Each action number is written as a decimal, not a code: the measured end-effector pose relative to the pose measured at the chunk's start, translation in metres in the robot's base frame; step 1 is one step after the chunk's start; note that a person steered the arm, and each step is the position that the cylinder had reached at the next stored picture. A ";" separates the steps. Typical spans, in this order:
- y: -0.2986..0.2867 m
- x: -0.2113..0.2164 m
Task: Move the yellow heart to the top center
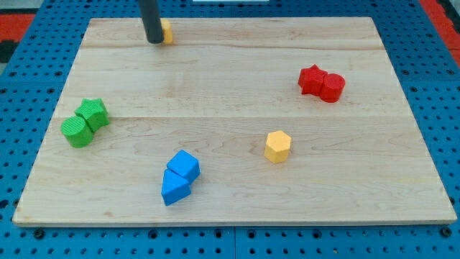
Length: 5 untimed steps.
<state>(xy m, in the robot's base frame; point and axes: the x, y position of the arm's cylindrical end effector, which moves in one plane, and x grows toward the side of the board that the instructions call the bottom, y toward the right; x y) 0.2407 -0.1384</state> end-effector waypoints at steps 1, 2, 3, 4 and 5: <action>-0.005 -0.014; -0.025 -0.023; -0.044 -0.029; -0.031 -0.048; -0.016 -0.044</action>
<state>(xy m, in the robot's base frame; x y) 0.1968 -0.1545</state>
